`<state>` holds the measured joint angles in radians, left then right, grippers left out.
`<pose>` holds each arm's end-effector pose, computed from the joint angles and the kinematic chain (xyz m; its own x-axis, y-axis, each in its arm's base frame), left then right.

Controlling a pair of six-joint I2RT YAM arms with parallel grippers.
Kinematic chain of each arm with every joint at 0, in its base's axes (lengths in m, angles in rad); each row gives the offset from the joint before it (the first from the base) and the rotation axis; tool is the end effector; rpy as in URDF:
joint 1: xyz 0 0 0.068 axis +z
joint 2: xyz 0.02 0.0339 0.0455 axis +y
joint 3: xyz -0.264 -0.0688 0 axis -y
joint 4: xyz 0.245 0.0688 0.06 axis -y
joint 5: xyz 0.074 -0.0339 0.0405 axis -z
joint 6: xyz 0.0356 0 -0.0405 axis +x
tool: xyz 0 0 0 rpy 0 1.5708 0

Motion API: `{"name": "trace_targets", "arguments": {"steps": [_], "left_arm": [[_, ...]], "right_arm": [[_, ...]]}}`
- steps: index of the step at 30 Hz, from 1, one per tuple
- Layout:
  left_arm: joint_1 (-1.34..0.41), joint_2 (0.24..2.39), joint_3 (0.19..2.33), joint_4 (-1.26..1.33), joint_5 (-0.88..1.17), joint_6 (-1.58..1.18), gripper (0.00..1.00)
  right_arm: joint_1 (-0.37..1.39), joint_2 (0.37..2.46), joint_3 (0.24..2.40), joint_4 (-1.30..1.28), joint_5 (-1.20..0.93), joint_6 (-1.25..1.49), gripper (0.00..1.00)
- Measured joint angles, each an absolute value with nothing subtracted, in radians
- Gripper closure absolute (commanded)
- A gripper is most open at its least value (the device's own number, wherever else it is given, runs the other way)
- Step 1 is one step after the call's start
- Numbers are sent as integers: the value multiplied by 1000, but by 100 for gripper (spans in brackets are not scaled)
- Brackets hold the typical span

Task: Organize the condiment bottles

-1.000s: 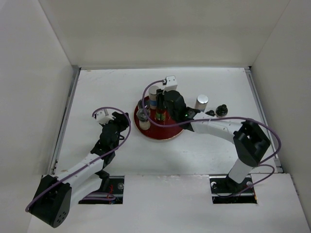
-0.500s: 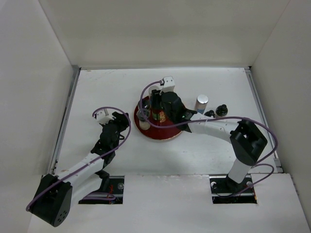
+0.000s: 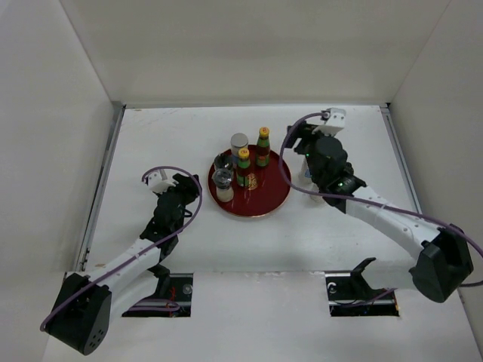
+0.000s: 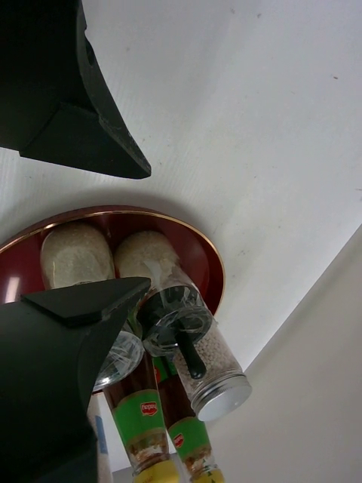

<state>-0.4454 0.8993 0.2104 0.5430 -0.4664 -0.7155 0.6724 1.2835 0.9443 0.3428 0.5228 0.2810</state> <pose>0.1763 -0.0664 0.1954 -0.0881 -0.6072 -0.7896 -0.0987 0.7941 -0.5997 0.2466 0.1736 0.3421 -0.0386 0.2764 -0.9603 -0.1440 0.9494 0.2790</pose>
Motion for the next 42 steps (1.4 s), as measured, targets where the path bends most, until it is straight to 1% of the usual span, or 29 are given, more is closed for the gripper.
{"name": "trace_targets", "arguments": {"steps": [3, 7, 12, 18, 19, 20, 21, 24, 27, 31, 36, 39, 42], "left_arm": [[-446, 900, 210, 543, -466, -716, 47], [-446, 912, 210, 543, -462, -719, 47], [-446, 912, 210, 543, -461, -721, 47], [-446, 913, 210, 543, -459, -722, 47], [-446, 913, 210, 543, -459, -722, 47], [-446, 913, 210, 543, -459, -722, 47], [-446, 913, 210, 543, -459, -722, 47], [-445, 913, 210, 543, -459, -722, 47], [-446, 913, 210, 543, -459, -722, 47], [-445, 913, 210, 543, -459, -722, 47], [-445, 913, 210, 543, -459, -723, 47], [-446, 913, 210, 543, -459, -723, 47], [-445, 915, 210, 544, -459, -723, 47]], "right_arm": [[566, 1279, 929, 276, 571, 298, 20], [512, 1349, 930, 178, 598, 299, 12], [484, 1452, 930, 93, 600, 288, 12], [465, 1499, 941, 63, 599, 286, 24], [464, 1503, 945, 61, 599, 287, 29], [464, 1505, 948, 59, 599, 286, 39], [464, 1506, 951, 57, 598, 286, 45], [464, 1508, 954, 53, 598, 292, 55], [464, 1498, 952, 54, 598, 290, 57], [480, 1435, 946, 77, 598, 271, 56], [566, 1357, 949, 159, 593, 240, 56], [620, 1377, 958, 196, 568, 239, 55], [657, 1444, 979, 212, 542, 239, 54]]}}
